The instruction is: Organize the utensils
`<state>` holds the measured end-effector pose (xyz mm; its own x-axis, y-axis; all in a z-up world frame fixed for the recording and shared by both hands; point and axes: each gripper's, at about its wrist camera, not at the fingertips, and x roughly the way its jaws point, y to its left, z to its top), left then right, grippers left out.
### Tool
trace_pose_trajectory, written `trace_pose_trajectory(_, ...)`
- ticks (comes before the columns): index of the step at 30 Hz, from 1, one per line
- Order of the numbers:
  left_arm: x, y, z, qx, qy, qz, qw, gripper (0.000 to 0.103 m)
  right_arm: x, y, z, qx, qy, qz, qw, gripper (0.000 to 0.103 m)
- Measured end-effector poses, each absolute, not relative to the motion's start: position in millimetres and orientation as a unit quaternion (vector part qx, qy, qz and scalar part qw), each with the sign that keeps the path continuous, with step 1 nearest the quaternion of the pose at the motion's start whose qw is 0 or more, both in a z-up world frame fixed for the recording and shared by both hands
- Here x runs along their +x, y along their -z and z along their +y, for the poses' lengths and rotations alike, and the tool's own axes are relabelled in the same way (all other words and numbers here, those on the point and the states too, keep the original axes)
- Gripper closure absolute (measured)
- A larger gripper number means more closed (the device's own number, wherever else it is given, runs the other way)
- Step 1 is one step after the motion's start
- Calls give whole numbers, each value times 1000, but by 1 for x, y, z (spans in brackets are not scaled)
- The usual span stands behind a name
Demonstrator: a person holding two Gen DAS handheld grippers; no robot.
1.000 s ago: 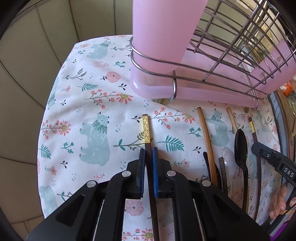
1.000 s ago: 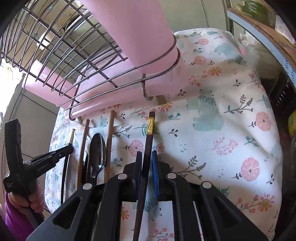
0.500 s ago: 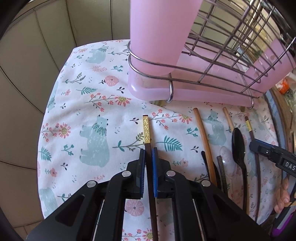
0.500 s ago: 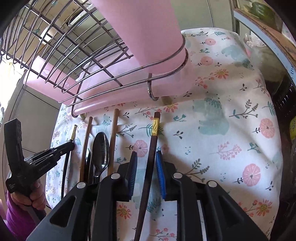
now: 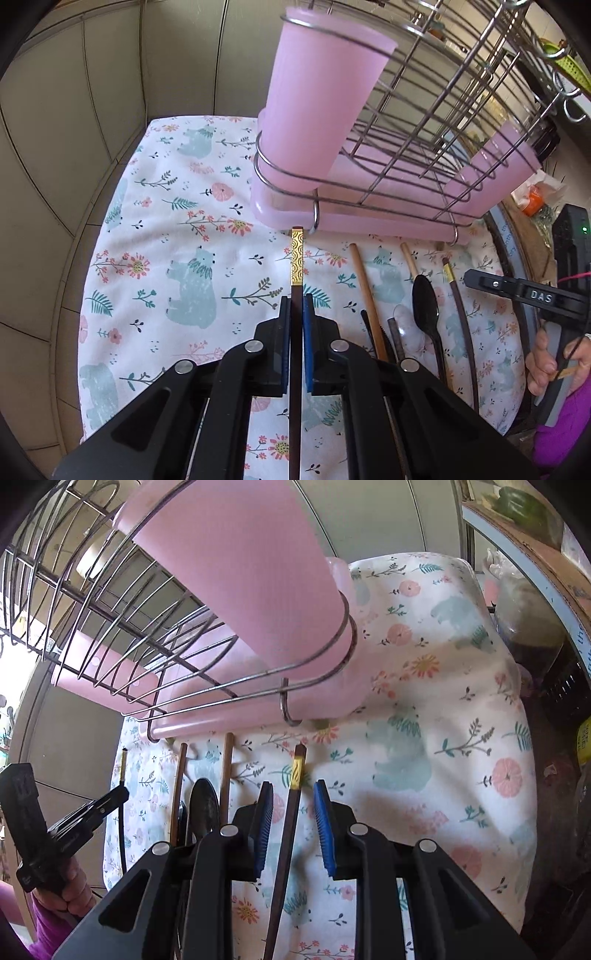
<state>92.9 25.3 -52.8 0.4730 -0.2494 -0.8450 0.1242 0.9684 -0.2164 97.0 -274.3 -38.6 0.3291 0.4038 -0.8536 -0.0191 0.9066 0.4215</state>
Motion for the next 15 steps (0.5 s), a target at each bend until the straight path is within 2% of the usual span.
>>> trace_pose_trajectory(6, 92, 47, 29, -71, 118, 493, 859, 98, 104, 56, -263, 146, -117, 598, 780, 81)
trace_pose_trajectory(7, 91, 46, 29, -72, 119, 491, 860, 98, 104, 59, -258, 142, -112, 596, 782, 83)
trace_pose_trajectory(9, 89, 44, 30, -73, 120, 487, 862, 98, 103, 58, -258, 141, -114, 590, 787, 94)
trace_pose_trajectory(15, 80, 28, 35, -81, 125, 463, 874, 98, 86, 32, -264, 153, -129, 545, 814, 95)
